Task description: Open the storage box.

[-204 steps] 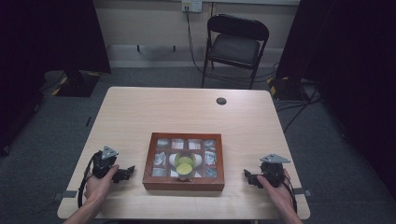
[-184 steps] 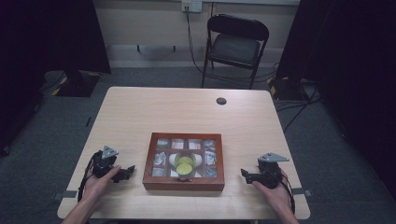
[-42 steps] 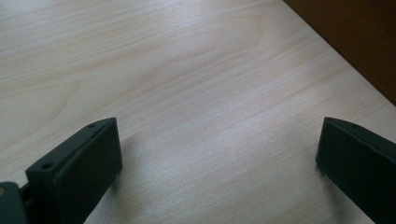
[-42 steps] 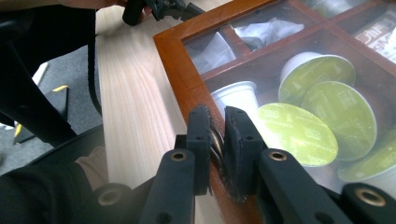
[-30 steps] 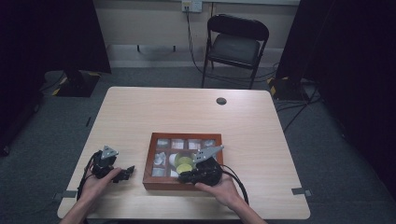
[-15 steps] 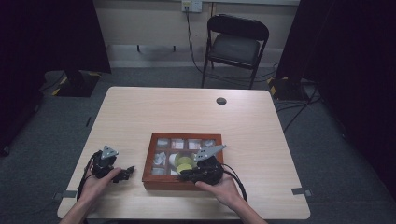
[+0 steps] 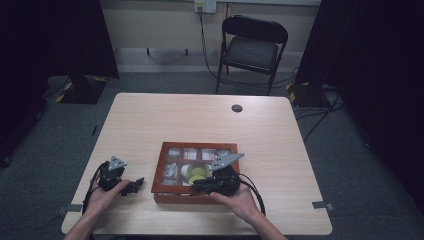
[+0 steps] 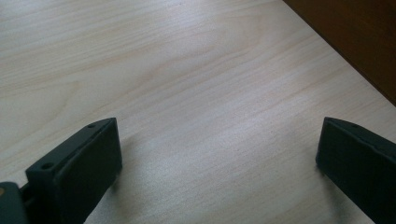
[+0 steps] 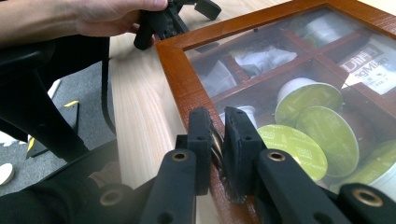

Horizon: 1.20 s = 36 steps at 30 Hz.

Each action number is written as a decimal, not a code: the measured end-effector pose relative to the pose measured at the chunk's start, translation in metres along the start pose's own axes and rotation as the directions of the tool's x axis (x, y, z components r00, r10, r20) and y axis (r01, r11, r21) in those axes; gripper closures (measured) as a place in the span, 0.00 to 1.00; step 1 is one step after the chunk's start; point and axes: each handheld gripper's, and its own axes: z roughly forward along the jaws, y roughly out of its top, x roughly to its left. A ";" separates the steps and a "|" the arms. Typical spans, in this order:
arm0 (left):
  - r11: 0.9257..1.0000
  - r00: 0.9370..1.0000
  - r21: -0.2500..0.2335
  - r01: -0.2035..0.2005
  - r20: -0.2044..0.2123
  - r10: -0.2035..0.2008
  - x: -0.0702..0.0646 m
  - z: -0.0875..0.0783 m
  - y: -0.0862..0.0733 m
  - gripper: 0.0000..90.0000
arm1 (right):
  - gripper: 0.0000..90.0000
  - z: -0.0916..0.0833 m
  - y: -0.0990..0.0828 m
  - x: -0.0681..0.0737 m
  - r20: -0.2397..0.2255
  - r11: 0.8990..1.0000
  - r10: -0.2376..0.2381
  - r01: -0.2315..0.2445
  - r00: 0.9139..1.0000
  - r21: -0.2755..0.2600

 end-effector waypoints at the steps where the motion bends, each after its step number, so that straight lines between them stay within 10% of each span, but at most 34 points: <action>1: 1.000 1.000 0.000 0.000 0.000 0.000 0.000 0.000 0.000 0.00 | 0.90 0.000 0.000 0.000 0.001 1.000 0.000 0.000 1.000 -0.001; 36: 1.000 1.000 0.001 -0.004 0.003 0.004 0.000 0.000 0.000 0.00 | 0.90 -0.015 0.016 0.000 0.013 0.998 -0.002 0.003 1.000 -0.057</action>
